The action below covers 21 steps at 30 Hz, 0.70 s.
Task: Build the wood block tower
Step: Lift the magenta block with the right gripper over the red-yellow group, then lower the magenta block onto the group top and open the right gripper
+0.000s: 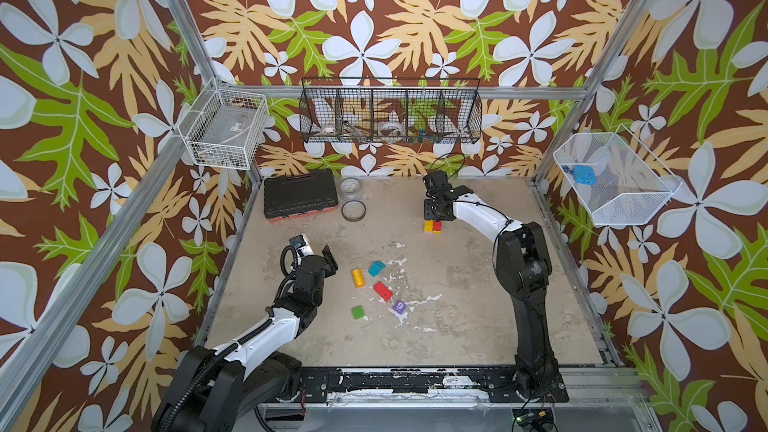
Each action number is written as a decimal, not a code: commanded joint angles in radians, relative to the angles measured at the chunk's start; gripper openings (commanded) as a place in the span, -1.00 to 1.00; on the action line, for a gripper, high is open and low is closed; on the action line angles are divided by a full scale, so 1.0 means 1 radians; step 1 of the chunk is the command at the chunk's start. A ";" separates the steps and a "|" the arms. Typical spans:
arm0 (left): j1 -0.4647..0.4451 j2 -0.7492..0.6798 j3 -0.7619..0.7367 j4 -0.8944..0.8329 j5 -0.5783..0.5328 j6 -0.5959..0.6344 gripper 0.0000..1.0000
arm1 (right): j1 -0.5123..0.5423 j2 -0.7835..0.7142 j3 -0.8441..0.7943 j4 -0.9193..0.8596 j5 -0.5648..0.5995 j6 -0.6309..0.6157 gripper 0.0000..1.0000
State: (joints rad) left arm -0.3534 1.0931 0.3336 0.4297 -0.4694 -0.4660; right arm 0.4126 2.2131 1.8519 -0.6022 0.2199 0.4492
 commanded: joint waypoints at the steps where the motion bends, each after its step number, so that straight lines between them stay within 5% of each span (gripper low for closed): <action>1: 0.002 0.001 0.007 0.016 -0.001 0.006 0.41 | 0.002 -0.007 -0.002 0.023 -0.011 0.020 -0.53; 21: 0.002 0.005 0.008 0.017 0.003 0.008 0.41 | 0.003 0.036 0.043 0.006 -0.013 0.022 -0.32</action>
State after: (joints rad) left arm -0.3534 1.0958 0.3336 0.4297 -0.4656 -0.4660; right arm 0.4133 2.2436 1.8816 -0.5911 0.2081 0.4641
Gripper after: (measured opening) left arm 0.705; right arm 0.532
